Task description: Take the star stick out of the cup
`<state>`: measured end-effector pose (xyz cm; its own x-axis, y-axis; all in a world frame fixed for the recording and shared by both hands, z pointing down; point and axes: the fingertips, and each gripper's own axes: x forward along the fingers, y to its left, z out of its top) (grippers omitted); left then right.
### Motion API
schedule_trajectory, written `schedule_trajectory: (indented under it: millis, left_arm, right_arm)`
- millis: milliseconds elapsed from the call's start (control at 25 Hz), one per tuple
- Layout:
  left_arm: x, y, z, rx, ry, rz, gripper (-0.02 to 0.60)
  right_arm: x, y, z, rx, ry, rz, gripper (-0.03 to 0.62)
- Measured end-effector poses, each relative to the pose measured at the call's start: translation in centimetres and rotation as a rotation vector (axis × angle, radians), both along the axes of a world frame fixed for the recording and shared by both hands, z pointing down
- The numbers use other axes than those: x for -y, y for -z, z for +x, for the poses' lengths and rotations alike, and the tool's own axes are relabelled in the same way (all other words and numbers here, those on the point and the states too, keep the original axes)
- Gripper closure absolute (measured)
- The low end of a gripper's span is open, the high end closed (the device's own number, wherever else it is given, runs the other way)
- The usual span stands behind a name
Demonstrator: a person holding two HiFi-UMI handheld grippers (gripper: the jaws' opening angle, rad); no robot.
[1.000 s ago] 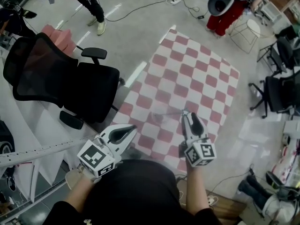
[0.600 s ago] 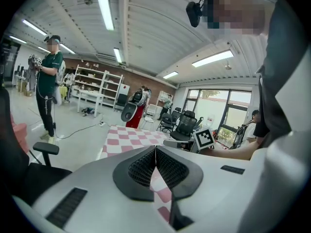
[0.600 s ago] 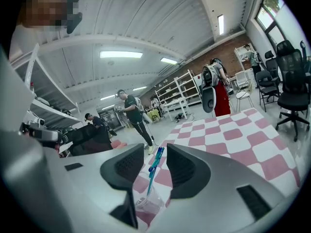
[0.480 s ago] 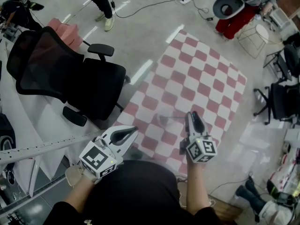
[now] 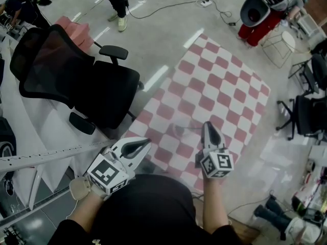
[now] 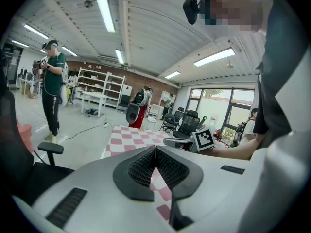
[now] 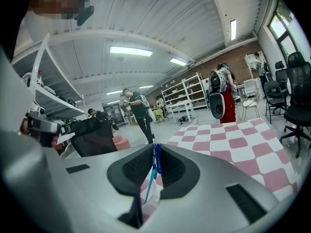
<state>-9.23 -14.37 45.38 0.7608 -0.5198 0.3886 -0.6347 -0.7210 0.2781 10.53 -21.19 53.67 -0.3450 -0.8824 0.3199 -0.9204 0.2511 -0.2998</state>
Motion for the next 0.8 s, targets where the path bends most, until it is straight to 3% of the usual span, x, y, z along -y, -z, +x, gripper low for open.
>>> schedule_trajectory:
  millis: [560, 800]
  left_arm:
    - [-1.7, 1.5, 0.9, -0.038, -0.005, 0.034, 0.541]
    - [-2.5, 2.5, 2.3, -0.077, -0.025, 0.057, 0.540]
  right_arm:
    - [-2.5, 6.7, -2.2, -0.135, 0.103, 0.143, 0.568]
    - [-5.0, 11.2, -2.4, -0.113, 0.108, 0.210, 0.568]
